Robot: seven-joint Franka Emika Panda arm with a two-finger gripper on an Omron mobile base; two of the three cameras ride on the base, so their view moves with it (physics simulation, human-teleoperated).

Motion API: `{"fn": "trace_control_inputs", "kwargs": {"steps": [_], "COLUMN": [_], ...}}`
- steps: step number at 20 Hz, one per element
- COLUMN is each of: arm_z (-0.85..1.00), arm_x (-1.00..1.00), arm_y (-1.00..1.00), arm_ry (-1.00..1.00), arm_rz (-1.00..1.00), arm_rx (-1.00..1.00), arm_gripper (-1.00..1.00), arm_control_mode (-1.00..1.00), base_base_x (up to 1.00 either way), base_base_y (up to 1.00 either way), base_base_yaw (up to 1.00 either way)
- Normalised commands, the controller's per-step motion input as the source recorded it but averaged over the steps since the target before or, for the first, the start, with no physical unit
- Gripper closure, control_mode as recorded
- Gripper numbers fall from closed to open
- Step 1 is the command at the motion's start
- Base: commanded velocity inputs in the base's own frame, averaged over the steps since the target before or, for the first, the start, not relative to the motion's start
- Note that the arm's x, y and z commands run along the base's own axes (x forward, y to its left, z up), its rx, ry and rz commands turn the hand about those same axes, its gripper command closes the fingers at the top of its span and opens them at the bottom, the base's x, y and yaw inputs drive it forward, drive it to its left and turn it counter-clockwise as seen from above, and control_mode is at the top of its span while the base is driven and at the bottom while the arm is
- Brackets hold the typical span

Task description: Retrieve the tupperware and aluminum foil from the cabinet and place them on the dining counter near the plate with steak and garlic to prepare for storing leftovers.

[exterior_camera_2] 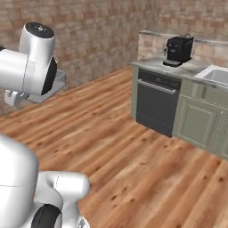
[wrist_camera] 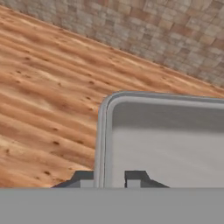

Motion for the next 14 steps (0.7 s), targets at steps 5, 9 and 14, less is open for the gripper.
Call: {"fn": "trace_control_inputs", "kwargs": {"steps": [5,9,14], "arm_z": [0.00,0.00,0.00], "arm_x": [0.00,0.00,0.00], "arm_y": [0.00,0.00,0.00], "arm_ry": [0.00,0.00,0.00], "arm_rz": [0.00,0.00,0.00], "arm_rx": [0.00,0.00,0.00], "arm_gripper": [1.00,1.00,1.00], "arm_control_mode": [1.00,1.00,1.00], "base_base_x": [1.00,1.00,1.00], "base_base_y": [0.44,0.44,0.15], "base_base_yaw": [0.16,0.29,0.41]}}
